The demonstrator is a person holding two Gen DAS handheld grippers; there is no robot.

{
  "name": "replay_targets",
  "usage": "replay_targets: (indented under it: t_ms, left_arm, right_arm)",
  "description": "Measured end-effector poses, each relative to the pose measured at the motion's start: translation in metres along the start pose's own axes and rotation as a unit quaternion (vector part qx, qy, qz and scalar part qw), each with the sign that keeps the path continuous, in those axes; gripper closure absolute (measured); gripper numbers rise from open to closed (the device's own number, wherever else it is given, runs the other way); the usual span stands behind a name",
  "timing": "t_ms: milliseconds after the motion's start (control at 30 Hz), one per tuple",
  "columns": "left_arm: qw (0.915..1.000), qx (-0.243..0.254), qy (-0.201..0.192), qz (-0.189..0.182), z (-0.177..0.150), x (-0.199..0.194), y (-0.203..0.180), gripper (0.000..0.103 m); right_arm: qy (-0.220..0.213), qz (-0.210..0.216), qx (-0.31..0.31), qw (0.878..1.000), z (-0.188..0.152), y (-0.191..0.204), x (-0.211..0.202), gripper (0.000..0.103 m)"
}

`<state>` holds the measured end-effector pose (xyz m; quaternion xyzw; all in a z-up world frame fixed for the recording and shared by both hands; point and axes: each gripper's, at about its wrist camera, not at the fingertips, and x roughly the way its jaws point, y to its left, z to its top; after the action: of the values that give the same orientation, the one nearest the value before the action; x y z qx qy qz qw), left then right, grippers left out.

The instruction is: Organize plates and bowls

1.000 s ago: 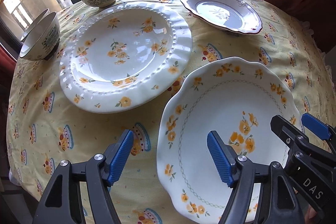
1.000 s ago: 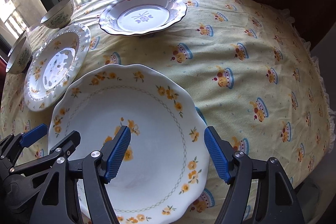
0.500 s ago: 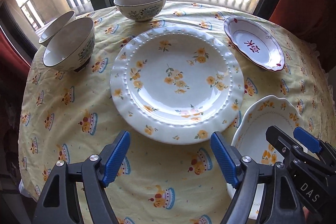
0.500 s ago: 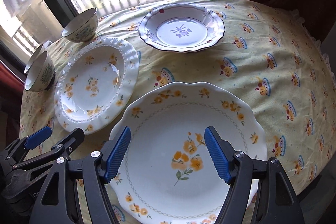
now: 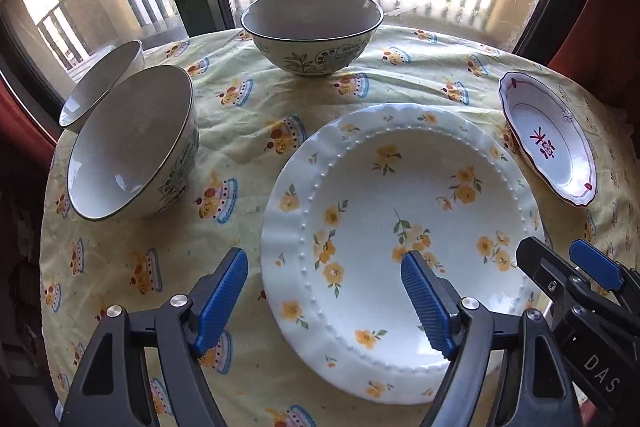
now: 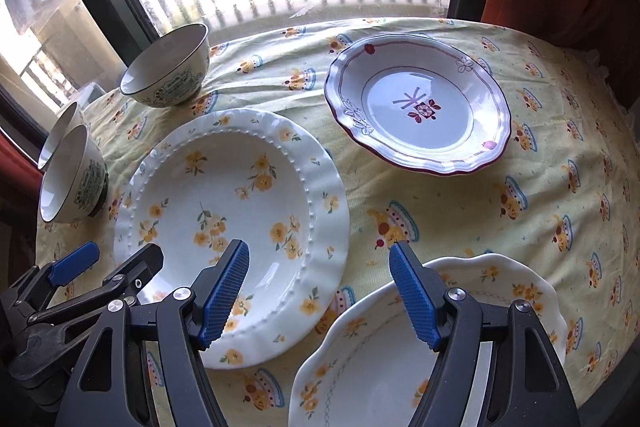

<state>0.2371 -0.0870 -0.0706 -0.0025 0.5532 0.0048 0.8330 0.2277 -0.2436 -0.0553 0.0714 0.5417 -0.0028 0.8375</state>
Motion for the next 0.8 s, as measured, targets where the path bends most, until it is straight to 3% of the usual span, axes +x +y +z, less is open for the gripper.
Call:
replay_targets:
  t_ms: [233,400,800]
  left_arm:
    - [0.9996,-0.002,0.025,0.008,0.010,0.037,0.003,0.022]
    - [0.9999,0.014,0.009,0.003,0.012,0.039,0.002,0.023]
    - [0.9991,0.036,0.021,0.001,0.006,0.033,0.009,0.031]
  right_arm:
    - [0.016,-0.006,-0.008,1.000,0.021,0.002,0.044,0.030]
    - [0.031,-0.008,-0.002,0.999,0.022,0.001,0.059,0.040]
    - [0.051,-0.015,0.009,0.999,0.010,0.016,0.057,0.042]
